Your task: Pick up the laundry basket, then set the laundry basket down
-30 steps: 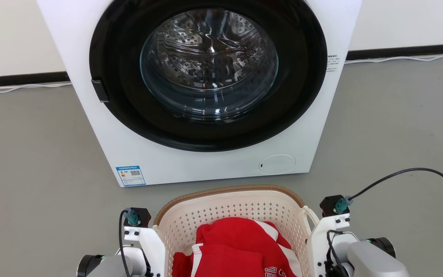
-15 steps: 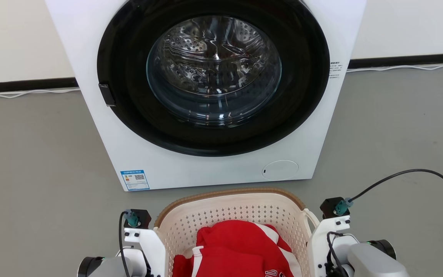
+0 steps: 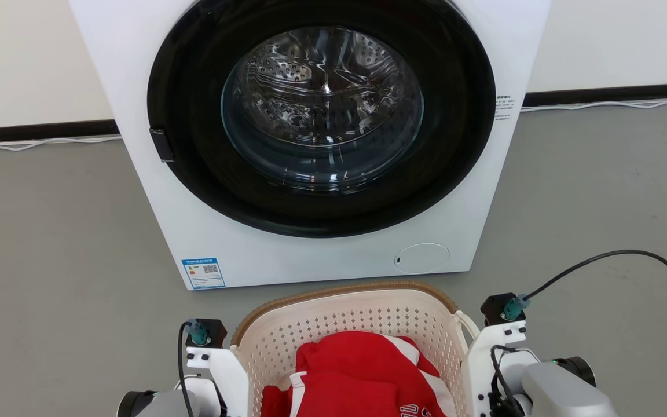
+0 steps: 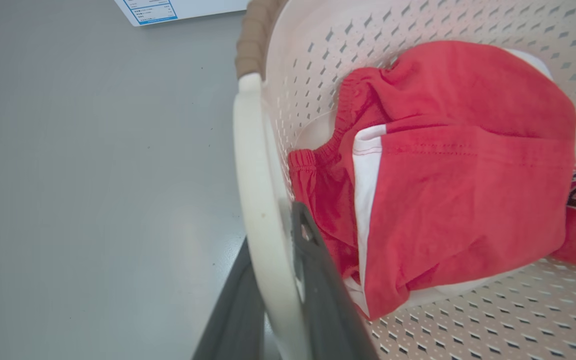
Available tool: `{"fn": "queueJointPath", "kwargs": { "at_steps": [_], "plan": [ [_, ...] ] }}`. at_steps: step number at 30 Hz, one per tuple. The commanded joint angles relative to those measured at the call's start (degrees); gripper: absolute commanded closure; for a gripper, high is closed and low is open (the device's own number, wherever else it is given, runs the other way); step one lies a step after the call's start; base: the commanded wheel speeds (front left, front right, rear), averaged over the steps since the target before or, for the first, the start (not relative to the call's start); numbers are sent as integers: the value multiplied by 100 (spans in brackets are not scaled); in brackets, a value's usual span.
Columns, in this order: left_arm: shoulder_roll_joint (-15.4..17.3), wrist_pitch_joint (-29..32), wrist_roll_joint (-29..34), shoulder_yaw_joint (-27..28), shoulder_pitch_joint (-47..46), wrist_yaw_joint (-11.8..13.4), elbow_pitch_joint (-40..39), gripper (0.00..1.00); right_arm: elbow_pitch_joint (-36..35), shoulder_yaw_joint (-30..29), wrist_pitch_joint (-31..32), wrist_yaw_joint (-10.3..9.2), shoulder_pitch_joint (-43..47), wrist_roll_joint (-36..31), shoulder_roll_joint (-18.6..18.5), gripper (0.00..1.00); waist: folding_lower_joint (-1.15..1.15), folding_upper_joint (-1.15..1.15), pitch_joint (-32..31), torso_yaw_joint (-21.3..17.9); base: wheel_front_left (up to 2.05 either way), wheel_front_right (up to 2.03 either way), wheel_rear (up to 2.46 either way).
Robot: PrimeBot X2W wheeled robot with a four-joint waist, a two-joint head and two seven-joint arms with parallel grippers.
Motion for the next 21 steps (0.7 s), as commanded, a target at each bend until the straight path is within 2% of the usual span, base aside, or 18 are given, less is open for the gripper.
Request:
{"fn": "queueJointPath", "kwargs": {
  "at_steps": [1, 21],
  "plan": [
    [128, -62, -36, 65, -173, -30, -58, 100, -98, 114, -123, 91, -179, 10, 41, 100, 0, 0, 3, -4, 0, 0, 0],
    [159, -72, -64, 3, -233, -7, -58, 100, -92, 381, -181, 91, -189, 294, 41, 100, 0, 0, 85, -17, 0, 0, 0]
  ]
}}
